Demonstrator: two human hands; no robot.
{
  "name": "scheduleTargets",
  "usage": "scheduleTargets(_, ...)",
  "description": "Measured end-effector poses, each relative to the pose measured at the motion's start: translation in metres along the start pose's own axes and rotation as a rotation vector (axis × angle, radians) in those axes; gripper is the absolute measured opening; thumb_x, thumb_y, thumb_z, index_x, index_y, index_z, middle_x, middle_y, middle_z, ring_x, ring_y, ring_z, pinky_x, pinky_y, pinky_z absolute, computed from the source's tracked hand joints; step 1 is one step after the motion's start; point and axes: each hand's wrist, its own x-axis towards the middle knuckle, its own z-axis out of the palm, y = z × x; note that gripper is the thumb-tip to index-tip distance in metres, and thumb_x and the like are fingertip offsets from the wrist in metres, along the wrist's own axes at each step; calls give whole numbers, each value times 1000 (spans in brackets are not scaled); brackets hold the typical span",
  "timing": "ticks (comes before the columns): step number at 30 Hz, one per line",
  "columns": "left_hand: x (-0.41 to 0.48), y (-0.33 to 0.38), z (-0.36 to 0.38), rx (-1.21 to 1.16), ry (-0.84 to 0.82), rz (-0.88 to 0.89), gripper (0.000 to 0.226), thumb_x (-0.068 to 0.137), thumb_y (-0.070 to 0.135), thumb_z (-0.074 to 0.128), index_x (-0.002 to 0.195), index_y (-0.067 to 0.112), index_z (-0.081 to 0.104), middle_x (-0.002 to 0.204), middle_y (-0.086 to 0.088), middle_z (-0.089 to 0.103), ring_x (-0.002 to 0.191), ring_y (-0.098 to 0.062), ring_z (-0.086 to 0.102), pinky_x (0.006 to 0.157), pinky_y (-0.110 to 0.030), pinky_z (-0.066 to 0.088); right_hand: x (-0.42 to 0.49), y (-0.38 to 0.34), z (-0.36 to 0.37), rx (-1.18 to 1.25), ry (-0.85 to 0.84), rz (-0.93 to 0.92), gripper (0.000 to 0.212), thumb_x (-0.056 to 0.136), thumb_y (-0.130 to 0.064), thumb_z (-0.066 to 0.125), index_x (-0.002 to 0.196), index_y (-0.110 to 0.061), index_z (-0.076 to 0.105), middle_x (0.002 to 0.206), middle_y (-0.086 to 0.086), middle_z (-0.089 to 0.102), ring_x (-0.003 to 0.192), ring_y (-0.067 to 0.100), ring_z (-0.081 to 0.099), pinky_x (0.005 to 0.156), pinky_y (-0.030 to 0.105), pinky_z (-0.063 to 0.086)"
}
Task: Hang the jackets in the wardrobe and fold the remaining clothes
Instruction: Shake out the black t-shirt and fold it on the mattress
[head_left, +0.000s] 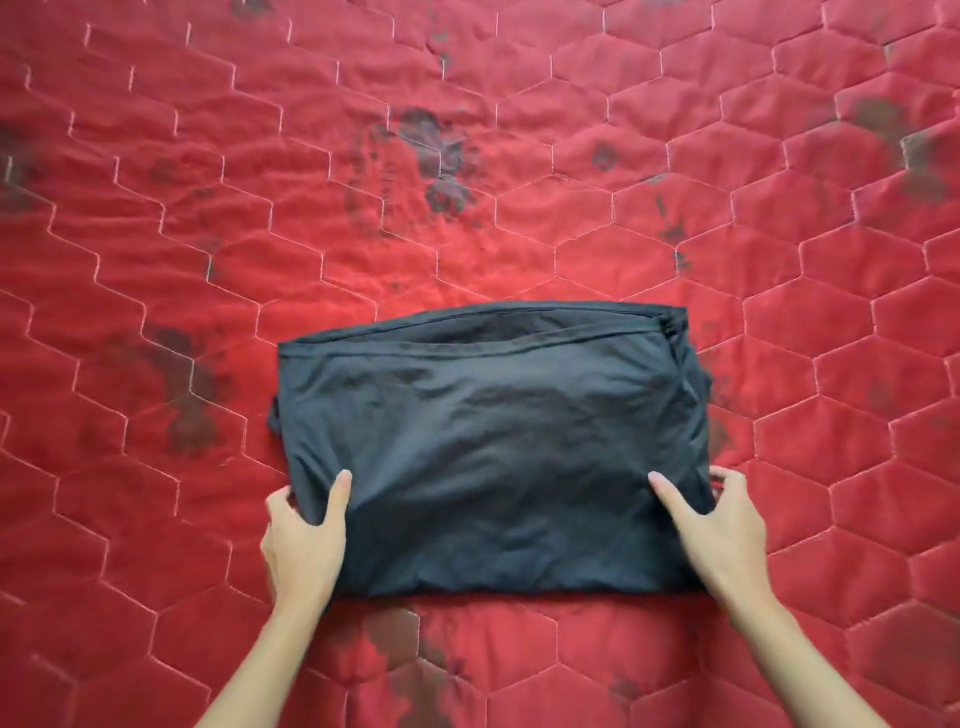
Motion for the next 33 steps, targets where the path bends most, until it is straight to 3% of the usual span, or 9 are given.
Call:
scheduleTargets(4,-8,-27,-4,-28,-65,98,44,87,55,65,89,12,56,87,-9,68,94,-39,60,82,-46,44,-23,14,0,17,-108,-2,32,82,-49,73,87,-19,63,84,-4,68,86,25,64,69,37,42)
scheduleTargets(7,3,-44,-19,-19,-2,233,42,91,43,66,71,10,52,64,-8,59,72,-40,56,68,-45,40,-32,26,-8,42,-27,-25,33,87,-44,70,72,-15,66,69,-1,69,74,27,64,64,39,43)
scheduleTargets(13,25,-71,-34,64,-92,244,44,92,42,65,67,10,51,61,-10,56,69,-39,55,65,-45,40,-44,44,-12,98,-111,34,30,85,-37,74,72,-11,70,69,2,70,72,16,58,67,38,48)
scheduleTargets(17,23,-79,-40,29,-194,182,49,92,50,63,70,7,59,61,-12,61,66,-30,59,67,-41,43,-62,20,-11,439,-81,58,6,84,-13,76,88,-11,71,83,0,68,69,-2,58,60,9,46)
scheduleTargets(21,26,-90,-51,34,-316,131,54,90,48,67,64,3,52,51,-6,48,59,-29,47,61,-38,38,-88,-28,-1,678,-106,6,17,72,-11,77,86,-21,73,89,-4,73,83,15,63,85,40,49)
scheduleTargets(24,29,-100,-57,25,-343,115,40,89,42,70,71,7,62,46,4,47,54,-23,46,62,-37,46,-117,-81,19,673,-123,-193,19,73,-8,73,86,-20,68,77,-16,71,71,3,60,75,27,50)
scheduleTargets(27,19,-98,-69,-66,-223,178,5,91,31,70,91,26,68,67,7,68,64,-19,65,71,-33,54,-156,-142,51,630,-237,-424,19,76,-8,66,91,-18,67,89,-7,71,77,4,61,73,22,50)
scheduleTargets(30,12,-84,-79,-228,24,236,13,95,26,64,107,24,65,93,3,69,77,-13,65,77,-29,48,-189,-179,93,405,-336,-700,17,68,-21,63,83,-14,62,98,1,57,87,17,60,76,33,51)
scheduleTargets(33,20,-67,-80,-514,-167,126,11,100,32,56,104,25,65,101,-5,72,89,-20,69,77,-38,56,-215,-187,139,37,-490,-804,25,73,-30,67,90,-17,55,138,3,49,112,24,56,87,36,49)
